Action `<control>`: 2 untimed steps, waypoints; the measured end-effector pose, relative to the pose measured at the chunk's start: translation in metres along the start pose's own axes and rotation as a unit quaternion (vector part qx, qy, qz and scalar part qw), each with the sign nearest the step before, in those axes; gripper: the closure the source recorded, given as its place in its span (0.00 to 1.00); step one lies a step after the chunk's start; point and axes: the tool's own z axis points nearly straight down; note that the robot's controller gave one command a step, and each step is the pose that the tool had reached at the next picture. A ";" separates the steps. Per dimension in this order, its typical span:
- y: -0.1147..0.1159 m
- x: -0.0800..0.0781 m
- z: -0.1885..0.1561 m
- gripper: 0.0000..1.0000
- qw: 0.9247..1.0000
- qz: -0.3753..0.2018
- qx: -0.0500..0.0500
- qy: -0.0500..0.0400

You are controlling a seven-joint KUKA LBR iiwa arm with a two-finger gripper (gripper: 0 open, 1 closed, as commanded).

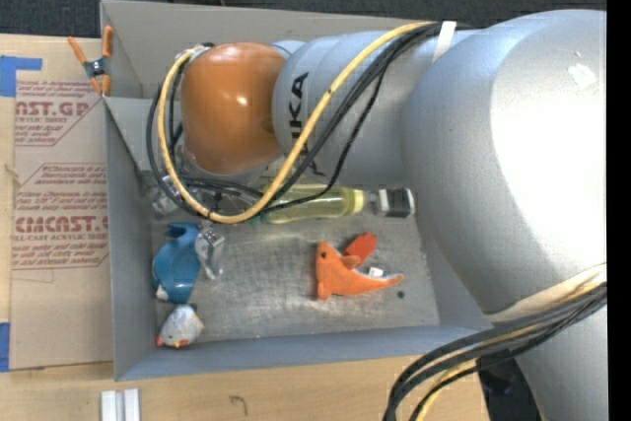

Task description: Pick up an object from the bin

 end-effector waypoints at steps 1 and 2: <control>0.008 0.003 0.025 1.00 0.974 -0.226 0.002 -0.005; 0.008 0.003 0.025 1.00 0.974 -0.226 0.002 -0.005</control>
Offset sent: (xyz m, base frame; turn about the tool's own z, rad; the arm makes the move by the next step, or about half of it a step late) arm 0.0000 0.0000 0.0000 0.0000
